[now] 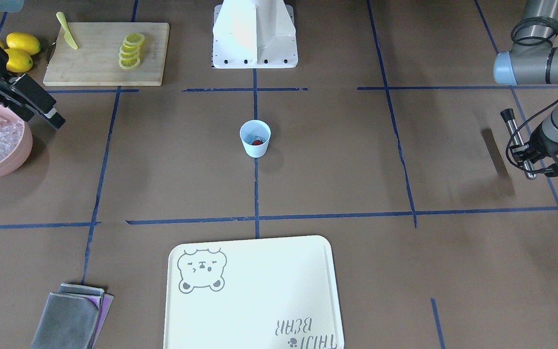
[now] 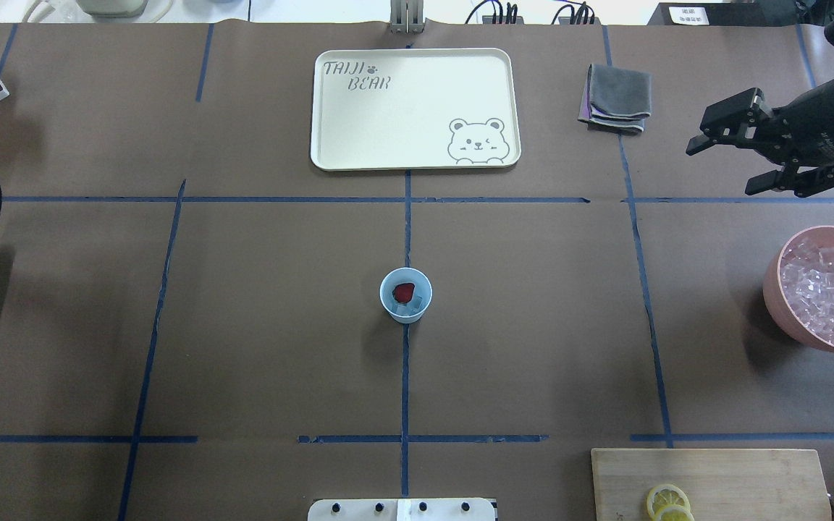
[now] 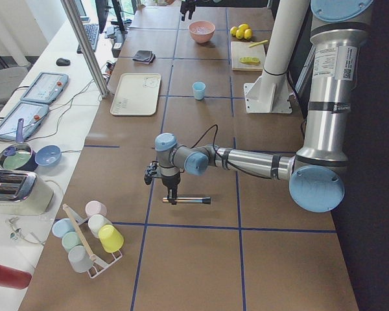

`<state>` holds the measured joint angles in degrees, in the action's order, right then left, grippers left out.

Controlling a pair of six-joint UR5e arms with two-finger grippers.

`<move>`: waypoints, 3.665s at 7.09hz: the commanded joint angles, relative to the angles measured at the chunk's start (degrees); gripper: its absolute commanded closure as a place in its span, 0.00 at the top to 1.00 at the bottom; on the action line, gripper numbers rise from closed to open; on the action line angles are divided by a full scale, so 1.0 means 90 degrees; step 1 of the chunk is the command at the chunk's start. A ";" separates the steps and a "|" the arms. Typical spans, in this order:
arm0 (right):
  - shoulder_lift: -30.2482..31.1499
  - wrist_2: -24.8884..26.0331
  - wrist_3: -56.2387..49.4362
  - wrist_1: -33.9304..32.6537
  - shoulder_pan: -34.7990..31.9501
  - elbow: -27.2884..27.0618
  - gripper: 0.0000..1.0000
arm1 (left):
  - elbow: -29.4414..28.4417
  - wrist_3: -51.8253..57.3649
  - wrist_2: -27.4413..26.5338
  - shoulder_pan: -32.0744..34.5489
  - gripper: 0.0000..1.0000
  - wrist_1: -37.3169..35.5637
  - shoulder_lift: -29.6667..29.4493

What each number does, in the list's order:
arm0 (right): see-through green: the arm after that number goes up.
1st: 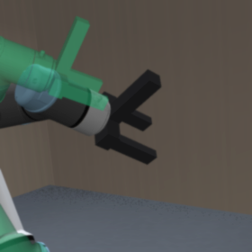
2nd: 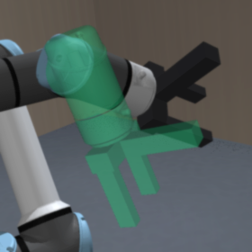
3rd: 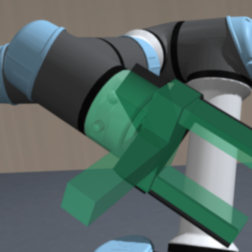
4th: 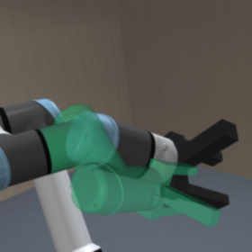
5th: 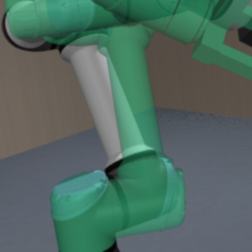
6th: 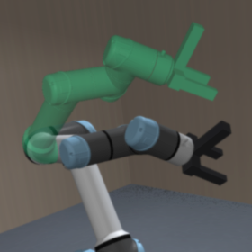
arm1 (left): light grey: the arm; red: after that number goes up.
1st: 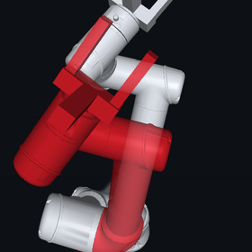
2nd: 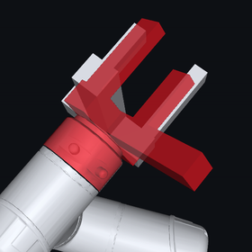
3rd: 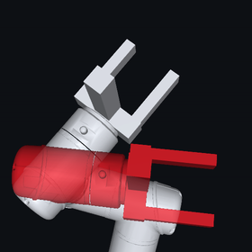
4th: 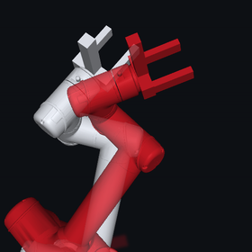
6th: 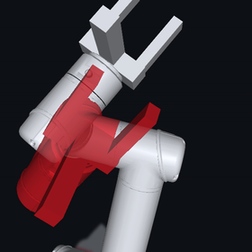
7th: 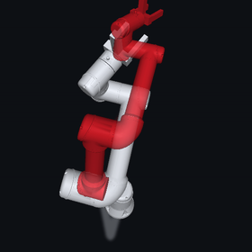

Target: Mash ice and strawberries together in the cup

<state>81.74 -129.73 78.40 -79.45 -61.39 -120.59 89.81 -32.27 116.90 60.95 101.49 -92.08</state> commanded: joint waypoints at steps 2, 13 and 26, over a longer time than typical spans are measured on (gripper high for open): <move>0.0000 0.0000 0.0000 -0.0001 0.0004 -0.0010 1.00 | -0.0194 0.0001 0.0029 -0.0004 0.02 0.0012 -0.0013; 0.0000 -0.0010 0.0000 -0.0001 -0.0005 -0.0019 1.00 | -0.0419 0.0265 0.0039 -0.0063 0.44 0.0012 -0.0052; 0.1228 -0.0029 -0.2455 -0.0069 -0.0551 0.0078 1.00 | 0.1017 0.1833 0.2294 0.1789 0.70 -0.0075 0.0260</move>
<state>90.05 -129.99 62.15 -80.00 -65.00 -120.20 98.88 -20.46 135.23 72.85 101.03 -90.50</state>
